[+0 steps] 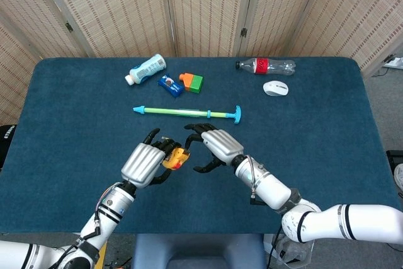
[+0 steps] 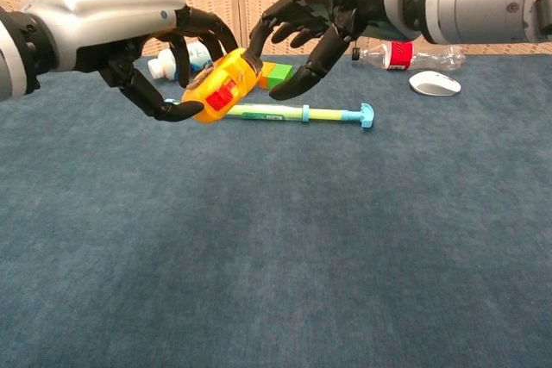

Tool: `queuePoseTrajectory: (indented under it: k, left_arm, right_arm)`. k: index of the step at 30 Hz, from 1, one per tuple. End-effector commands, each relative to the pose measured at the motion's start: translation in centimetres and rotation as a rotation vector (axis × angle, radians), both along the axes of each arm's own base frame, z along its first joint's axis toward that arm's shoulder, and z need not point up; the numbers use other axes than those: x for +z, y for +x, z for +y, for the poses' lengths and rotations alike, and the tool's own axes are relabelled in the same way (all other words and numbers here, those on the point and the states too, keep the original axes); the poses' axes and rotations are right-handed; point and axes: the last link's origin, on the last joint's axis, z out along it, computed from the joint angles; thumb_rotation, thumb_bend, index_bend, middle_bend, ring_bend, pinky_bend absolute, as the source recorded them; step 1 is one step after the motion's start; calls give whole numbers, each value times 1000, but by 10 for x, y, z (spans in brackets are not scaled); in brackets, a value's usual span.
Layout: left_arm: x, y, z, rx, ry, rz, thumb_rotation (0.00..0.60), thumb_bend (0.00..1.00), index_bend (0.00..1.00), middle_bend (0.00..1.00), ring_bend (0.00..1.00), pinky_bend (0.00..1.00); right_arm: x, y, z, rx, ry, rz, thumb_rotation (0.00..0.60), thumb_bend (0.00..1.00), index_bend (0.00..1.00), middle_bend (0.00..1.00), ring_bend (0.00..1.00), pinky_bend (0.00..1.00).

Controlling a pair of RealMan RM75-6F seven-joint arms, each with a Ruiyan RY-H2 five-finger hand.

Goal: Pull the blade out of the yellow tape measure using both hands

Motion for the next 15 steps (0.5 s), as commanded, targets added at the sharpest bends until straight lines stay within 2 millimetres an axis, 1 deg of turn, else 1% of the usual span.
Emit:
queuePoseTrajectory:
  k: [1,15]
  left_arm:
    - [0,-1,1,3,2,3,600,437,471,540,406,92]
    - [-7,-7,5,9,23,39,600,438,473,545,411,92]
  right_arm:
    - [0,-1,0,1,1,3,600,255,499,131,90,53]
    - [2,-5,-2,-9,-7,4,600,254,553,150,93,54]
